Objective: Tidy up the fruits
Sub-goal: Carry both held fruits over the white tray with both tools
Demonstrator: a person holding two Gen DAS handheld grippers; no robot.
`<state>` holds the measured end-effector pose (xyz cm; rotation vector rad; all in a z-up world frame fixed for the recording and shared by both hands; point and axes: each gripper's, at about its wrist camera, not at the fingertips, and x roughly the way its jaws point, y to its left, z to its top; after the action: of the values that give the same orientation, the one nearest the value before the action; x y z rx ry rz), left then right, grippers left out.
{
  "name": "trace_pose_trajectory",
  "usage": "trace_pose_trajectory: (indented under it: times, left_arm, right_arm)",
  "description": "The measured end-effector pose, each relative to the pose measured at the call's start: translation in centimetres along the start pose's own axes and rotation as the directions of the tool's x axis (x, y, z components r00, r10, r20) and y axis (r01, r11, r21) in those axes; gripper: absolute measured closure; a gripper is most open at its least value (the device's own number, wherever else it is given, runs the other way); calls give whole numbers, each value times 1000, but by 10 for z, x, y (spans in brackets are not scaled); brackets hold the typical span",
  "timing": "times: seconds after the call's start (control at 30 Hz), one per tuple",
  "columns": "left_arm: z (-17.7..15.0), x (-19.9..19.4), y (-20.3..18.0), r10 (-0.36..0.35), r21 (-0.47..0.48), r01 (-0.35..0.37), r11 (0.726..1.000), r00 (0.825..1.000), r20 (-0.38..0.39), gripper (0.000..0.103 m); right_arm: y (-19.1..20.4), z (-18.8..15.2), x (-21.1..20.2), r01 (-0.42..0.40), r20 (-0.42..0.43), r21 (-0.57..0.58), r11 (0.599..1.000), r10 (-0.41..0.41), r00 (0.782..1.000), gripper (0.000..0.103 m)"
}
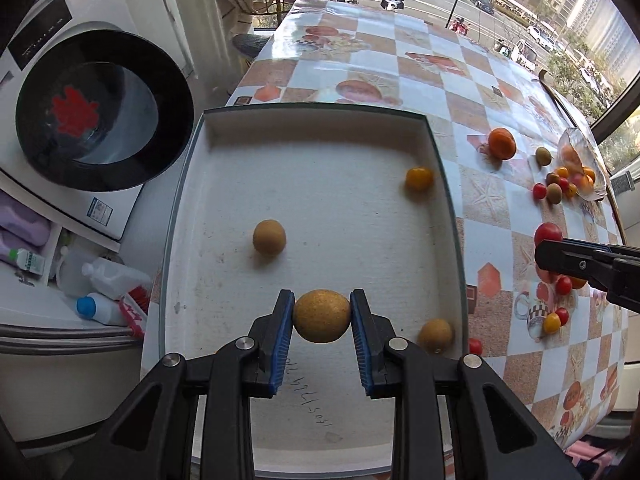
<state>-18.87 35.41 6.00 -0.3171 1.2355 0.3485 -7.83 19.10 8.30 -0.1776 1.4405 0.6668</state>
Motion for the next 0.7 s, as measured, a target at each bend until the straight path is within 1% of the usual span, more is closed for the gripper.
trace_pose_trajectory:
  times: [0.23,0.4,0.53,0.7]
  left_arm:
    - [3,21,24,20,-31,-21,999,1000,-24,73]
    - [3,35,29,21,-37,-23,999,998,-52,73]
    - [3,40,28,15,-24,-17,1000,998,-60,73]
    - [1,44,26,21,-2,-21,1000,998,-67,73]
  right_arm:
    - [42,17,32,-44,-46,-56,997,42,998,80]
    - [64,27,58,-45,-84,-105,993,36,996,80]
    - [69,33,75,-47,-117,-102,994,35,993,80]
    - [70,39,89,-27,-147,-107,994,11,989,80]
